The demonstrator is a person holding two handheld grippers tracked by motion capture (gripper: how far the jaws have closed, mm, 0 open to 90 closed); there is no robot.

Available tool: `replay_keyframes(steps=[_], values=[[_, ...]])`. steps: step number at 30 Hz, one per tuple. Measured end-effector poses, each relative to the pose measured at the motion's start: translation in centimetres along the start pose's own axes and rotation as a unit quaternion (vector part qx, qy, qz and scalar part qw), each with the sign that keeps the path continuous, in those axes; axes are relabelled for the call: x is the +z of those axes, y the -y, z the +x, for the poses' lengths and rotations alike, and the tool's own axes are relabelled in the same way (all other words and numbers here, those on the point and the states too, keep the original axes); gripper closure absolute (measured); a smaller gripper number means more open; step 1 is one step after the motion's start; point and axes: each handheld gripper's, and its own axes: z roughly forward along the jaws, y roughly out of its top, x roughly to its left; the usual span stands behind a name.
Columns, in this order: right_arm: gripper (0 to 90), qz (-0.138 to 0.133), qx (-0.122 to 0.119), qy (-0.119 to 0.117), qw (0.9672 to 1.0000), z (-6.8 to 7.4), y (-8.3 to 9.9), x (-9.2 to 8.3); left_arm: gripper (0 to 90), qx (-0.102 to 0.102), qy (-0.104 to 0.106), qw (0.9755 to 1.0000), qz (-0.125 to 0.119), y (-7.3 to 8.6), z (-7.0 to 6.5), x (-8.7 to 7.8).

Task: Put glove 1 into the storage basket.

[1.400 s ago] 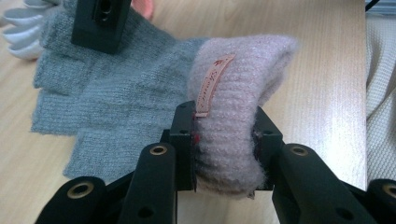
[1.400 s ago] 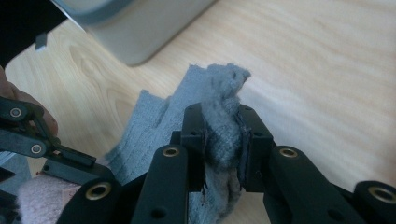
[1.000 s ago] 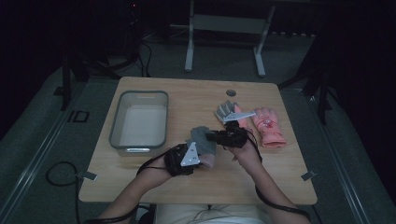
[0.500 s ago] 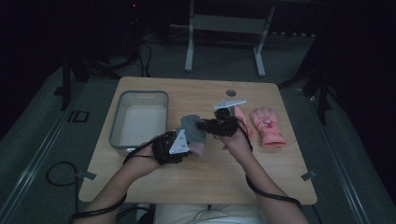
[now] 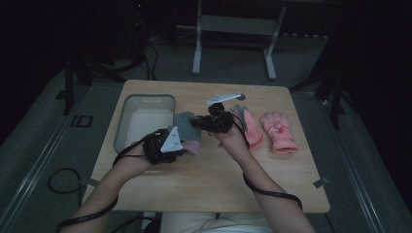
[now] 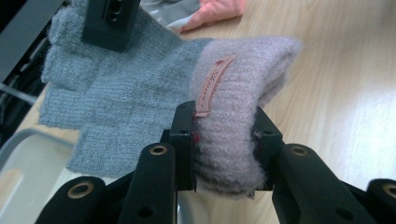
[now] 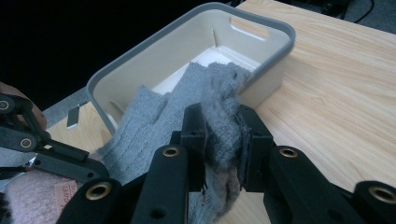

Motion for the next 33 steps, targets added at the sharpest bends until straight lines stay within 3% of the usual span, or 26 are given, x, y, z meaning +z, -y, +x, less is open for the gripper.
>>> replay_keyframes(steps=[10,20,26,32,33], values=[[75.7,0.005,-0.013,-0.017,0.9998,1.8,-3.4,3.6,68.8,-0.017,-0.015,0.9996,0.016,3.0,2.5,-2.1],[75.8,0.015,-0.031,-0.025,0.9991,3.9,-5.8,8.5,68.7,-0.030,-0.030,0.9981,0.046,6.5,4.9,-3.6],[75.7,0.025,-0.027,-0.018,0.9992,3.6,-6.5,11.4,68.6,-0.037,-0.030,0.9975,0.052,8.0,6.1,-3.1],[75.7,0.039,-0.014,-0.012,0.9991,2.7,-6.1,13.6,68.5,-0.039,-0.016,0.9966,0.071,9.3,7.2,-1.6],[75.6,0.042,-0.010,-0.010,0.9990,2.4,-6.0,14.0,68.5,-0.040,-0.004,0.9964,0.075,9.7,7.8,-0.9]])
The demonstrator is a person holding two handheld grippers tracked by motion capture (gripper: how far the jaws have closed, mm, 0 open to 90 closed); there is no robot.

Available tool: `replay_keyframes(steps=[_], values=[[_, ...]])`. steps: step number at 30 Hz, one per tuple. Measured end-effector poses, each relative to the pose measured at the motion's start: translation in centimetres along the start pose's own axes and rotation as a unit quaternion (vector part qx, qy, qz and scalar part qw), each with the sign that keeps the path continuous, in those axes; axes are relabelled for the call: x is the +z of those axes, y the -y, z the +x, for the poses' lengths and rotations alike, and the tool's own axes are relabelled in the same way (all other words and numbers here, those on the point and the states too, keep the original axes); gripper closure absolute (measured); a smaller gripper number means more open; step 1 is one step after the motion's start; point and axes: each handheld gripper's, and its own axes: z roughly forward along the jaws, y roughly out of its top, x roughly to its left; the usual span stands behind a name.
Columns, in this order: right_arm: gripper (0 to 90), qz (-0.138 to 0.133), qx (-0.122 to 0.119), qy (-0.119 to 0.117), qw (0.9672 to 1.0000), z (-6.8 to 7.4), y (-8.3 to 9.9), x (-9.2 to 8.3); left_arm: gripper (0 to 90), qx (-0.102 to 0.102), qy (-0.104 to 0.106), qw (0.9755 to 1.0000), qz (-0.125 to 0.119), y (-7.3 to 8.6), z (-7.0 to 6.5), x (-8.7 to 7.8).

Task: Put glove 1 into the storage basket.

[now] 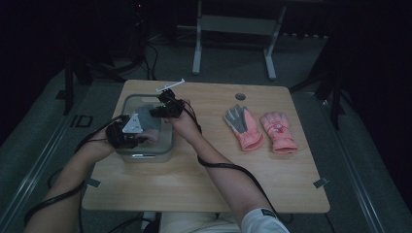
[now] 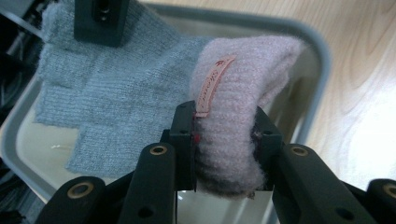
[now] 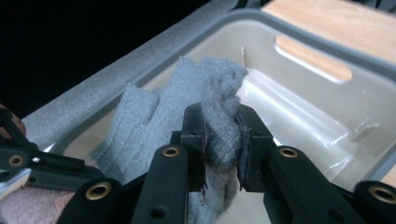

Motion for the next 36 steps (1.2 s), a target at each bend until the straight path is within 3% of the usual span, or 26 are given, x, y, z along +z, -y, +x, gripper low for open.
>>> replay_keyframes(steps=[1,12,14,16,18,19,23,26,29,31,32,34,36], values=[[75.6,0.007,0.016,0.002,0.9999,-0.5,0.1,0.8,68.4,0.001,0.004,1.0000,0.004,0.2,0.3,0.4],[74.1,0.033,0.046,0.024,0.9981,-2.7,0.8,3.2,68.2,-0.002,0.044,0.9979,0.047,-0.5,2.4,3.7],[70.1,0.039,0.045,0.026,0.9979,-2.9,0.9,3.4,68.2,-0.010,0.059,0.9965,0.060,-0.6,2.6,4.2],[59.9,0.045,0.044,0.027,0.9977,-3.0,1.1,3.4,68.2,-0.011,0.060,0.9959,0.067,-0.6,2.7,4.5],[59.9,0.045,0.044,0.027,0.9977,-3.0,1.1,3.4,68.2,-0.015,0.065,0.9951,0.073,-0.6,2.8,4.7],[58.0,0.043,0.037,0.023,0.9981,-3.1,1.4,2.8,68.0,-0.015,0.076,0.9928,0.092,-0.3,3.0,5.6],[55.3,0.026,0.032,0.012,0.9991,-2.9,1.4,1.5,66.4,-0.013,0.078,0.9915,0.104,-0.1,3.0,6.1],[52.6,0.015,0.030,0.004,0.9994,-2.7,1.4,0.5,62.6,-0.022,0.084,0.9914,0.097,0.0,3.0,6.1],[53.2,0.007,0.028,-0.003,0.9996,-2.6,1.8,-0.5,53.6,-0.031,0.088,0.9901,0.105,0.1,2.9,6.3],[53.1,0.007,0.023,-0.002,0.9997,-2.6,2.2,-1.1,43.5,-0.038,0.081,0.9905,0.104,0.1,2.8,6.2],[53.3,0.006,0.022,0.000,0.9997,-2.7,2.4,-1.4,40.5,-0.042,0.075,0.9919,0.094,0.0,2.8,5.9],[53.9,0.001,0.025,-0.002,0.9997,-3.0,2.8,-2.1,37.4,-0.047,0.072,0.9941,0.066,-0.2,2.8,5.1],[53.9,-0.001,0.027,-0.002,0.9996,-3.1,3.0,-2.4,36.7,-0.047,0.072,0.9941,0.066,-0.2,2.8,5.1]])
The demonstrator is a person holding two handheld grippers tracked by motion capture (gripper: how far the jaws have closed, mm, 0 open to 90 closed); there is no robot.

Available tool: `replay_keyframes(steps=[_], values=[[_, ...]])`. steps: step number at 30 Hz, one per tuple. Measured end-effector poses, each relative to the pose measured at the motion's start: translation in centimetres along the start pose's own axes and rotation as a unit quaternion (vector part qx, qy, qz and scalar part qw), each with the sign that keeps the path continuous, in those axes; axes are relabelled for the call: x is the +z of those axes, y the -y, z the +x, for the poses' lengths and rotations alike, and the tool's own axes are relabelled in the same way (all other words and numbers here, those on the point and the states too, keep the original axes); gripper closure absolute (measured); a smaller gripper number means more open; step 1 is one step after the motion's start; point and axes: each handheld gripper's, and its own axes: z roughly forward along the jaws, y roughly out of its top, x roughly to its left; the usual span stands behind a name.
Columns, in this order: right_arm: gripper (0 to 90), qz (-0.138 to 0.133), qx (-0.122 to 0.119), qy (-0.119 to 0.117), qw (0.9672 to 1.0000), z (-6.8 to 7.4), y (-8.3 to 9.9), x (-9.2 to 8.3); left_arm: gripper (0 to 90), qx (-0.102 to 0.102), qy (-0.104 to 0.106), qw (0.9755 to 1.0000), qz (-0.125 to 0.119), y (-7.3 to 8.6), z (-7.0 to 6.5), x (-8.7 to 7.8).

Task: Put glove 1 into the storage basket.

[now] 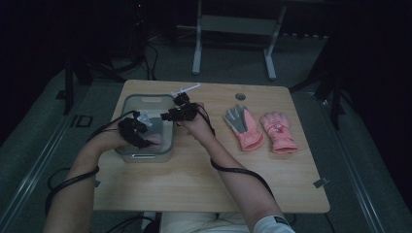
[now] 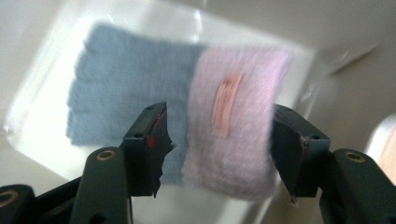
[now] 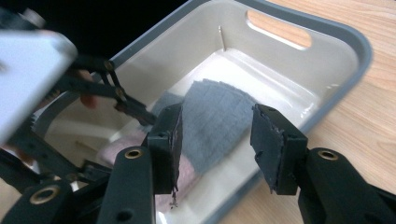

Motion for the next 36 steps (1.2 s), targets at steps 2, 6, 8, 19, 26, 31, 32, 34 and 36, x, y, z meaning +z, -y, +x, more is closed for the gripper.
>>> replay_keyframes(steps=[2,6,8,19,26,31,32,34,36], values=[[54.5,-0.005,-0.005,-0.001,1.0000,-0.2,0.5,-1.0,30.4,-0.021,0.003,0.9988,-0.045,-0.5,-0.4,-1.3],[54.9,-0.008,-0.012,-0.001,0.9999,-0.2,0.9,-2.1,22.6,-0.029,0.011,0.9981,-0.053,-0.8,-0.6,-1.7],[55.6,-0.017,-0.020,0.001,0.9997,-0.3,1.4,-3.4,15.4,-0.045,0.029,0.9964,-0.066,-1.8,-1.3,-2.1],[56.6,-0.037,-0.031,0.018,0.9987,-1.4,3.6,-8.5,7.8,-0.042,0.034,0.9931,-0.104,-5.0,-3.4,-3.0],[57.1,-0.038,-0.031,0.032,0.9983,-2.7,5.3,-10.7,2.5,-0.024,0.067,0.9867,-0.146,-6.7,-5.5,-3.3],[57.1,-0.038,-0.030,0.045,0.9978,-3.9,6.5,-12.1,2.5,0.011,0.082,0.9847,-0.153,-8.5,-7.8,-3.0],[57.2,-0.038,-0.030,0.048,0.9976,-4.3,6.8,-12.4,2.5,0.014,0.086,0.9835,-0.158,-8.8,-8.2,-3.0],[57.3,-0.042,-0.035,0.053,0.9971,-4.9,7.2,-13.0,2.5,0.015,0.098,0.9808,-0.168,-9.2,-8.9,-3.0],[57.5,-0.043,-0.041,0.059,0.9965,-5.4,7.5,-13.5,2.5,0.022,0.105,0.9792,-0.172,-9.5,-9.6,-3.0]])
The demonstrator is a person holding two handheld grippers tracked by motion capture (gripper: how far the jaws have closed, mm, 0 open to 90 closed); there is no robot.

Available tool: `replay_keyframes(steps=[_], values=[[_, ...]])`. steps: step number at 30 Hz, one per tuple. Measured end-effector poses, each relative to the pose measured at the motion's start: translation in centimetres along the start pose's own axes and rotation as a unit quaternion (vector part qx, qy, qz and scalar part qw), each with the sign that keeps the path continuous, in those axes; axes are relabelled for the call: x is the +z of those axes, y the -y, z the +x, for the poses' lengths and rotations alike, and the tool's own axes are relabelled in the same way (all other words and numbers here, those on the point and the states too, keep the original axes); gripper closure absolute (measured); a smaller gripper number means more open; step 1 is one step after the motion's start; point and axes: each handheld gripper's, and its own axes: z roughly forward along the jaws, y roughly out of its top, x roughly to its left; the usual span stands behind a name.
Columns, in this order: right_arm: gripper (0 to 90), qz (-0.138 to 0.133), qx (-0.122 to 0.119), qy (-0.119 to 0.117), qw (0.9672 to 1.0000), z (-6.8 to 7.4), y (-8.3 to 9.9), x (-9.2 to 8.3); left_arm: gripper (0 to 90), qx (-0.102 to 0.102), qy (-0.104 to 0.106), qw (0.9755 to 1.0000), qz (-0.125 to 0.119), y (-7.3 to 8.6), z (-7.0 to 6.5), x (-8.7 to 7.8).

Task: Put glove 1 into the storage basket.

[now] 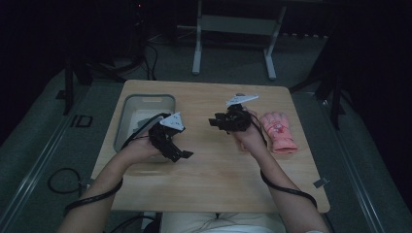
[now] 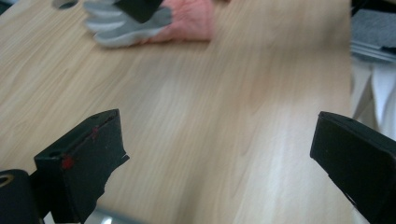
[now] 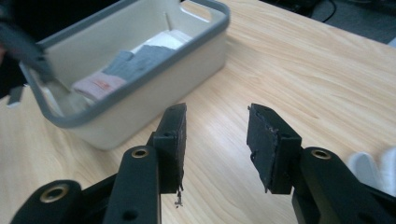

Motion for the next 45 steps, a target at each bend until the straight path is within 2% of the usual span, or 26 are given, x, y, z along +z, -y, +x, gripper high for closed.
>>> replay_keyframes(steps=[3,6,8,10,11,12,17,19,20,23,26,28,31,32,34,35,36,37,38,40,42,43,45], values=[[57.7,-0.001,-0.001,0.007,1.0000,-0.8,0.6,-0.9,2.5,0.009,0.008,0.9999,-0.009,-0.2,-1.1,0.5],[57.8,-0.003,-0.006,0.022,0.9997,-1.7,1.4,-1.8,2.4,0.006,0.023,0.9997,-0.010,0.0,-2.1,1.5],[57.8,-0.005,-0.003,0.034,0.9994,-2.5,1.9,-2.5,2.4,0.018,0.013,0.9997,0.006,0.2,-2.9,2.5],[57.8,-0.004,-0.002,0.045,0.9990,-3.3,2.4,-3.2,2.4,0.021,0.009,0.9996,0.014,0.5,-3.6,3.5],[57.8,-0.006,0.000,0.051,0.9987,-3.7,2.7,-3.5,2.4,0.021,0.009,0.9996,0.014,0.5,-3.6,3.5],[58.1,-0.007,0.000,0.062,0.9981,-4.2,3.0,-3.8,2.4,0.027,0.020,0.9994,0.014,0.8,-4.3,4.4],[58.9,-0.004,0.000,0.096,0.9954,-6.2,4.0,-4.4,2.3,0.027,0.027,0.9989,0.026,1.9,-6.0,7.0],[58.9,0.001,0.009,0.099,0.9951,-7.1,4.4,-4.3,2.4,0.044,0.023,0.9976,0.048,2.5,-6.8,8.1],[59.3,0.006,0.012,0.101,0.9947,-7.4,4.6,-4.1,2.3,0.048,0.022,0.9973,0.051,2.8,-7.2,8.5],[60.2,0.022,0.012,0.103,0.9944,-8.2,5.0,-3.3,2.3,0.045,0.021,0.9974,0.053,3.6,-7.9,9.3],[60.2,0.040,0.008,0.101,0.9940,-8.8,4.9,-2.2,2.3,0.041,-0.003,0.9977,0.054,4.6,-8.4,9.8],[60.1,0.062,0.000,0.110,0.9920,-9.2,4.8,-1.2,2.3,0.028,-0.018,0.9984,0.045,5.3,-8.6,9.9],[59.7,0.081,-0.005,0.109,0.9907,-9.7,4.9,0.1,2.4,-0.001,-0.015,0.9995,0.029,6.4,-8.6,9.8],[58.2,0.088,-0.007,0.110,0.9899,-9.8,4.9,0.6,2.4,-0.004,-0.016,0.9994,0.031,6.7,-8.7,9.8],[56.3,0.100,0.003,0.104,0.9895,-10.1,5.1,1.4,2.3,-0.005,-0.026,0.9987,0.045,7.2,-8.9,9.7],[55.4,0.113,0.001,0.107,0.9878,-10.1,5.3,1.9,2.4,-0.005,-0.026,0.9987,0.045,7.2,-8.9,9.7],[55.4,0.131,-0.013,0.116,0.9844,-10.0,5.5,2.4,2.4,-0.015,-0.028,0.9988,0.037,7.6,-9.1,9.5],[55.5,0.137,-0.018,0.121,0.9830,-10.0,5.6,2.7,2.4,-0.025,-0.029,0.9989,0.027,7.8,-9.2,9.5],[55.9,0.140,-0.019,0.127,0.9818,-10.0,5.7,2.9,2.4,-0.030,-0.027,0.9989,0.023,8.0,-9.3,9.4],[57.0,0.126,-0.005,0.128,0.9837,-10.1,5.9,2.8,2.4,-0.032,-0.034,0.9988,0.016,8.2,-9.5,9.2],[57.0,0.125,-0.005,0.132,0.9834,-10.1,5.9,2.8,2.4,-0.032,-0.034,0.9988,0.016,8.2,-9.5,9.2],[57.8,0.129,-0.007,0.143,0.9812,-10.3,6.2,2.9,2.4,-0.040,-0.034,0.9986,0.009,8.4,-9.5,9.0],[59.1,0.133,-0.002,0.150,0.9796,-10.6,6.6,3.0,2.4,-0.039,-0.034,0.9987,0.005,8.4,-9.5,8.9]])
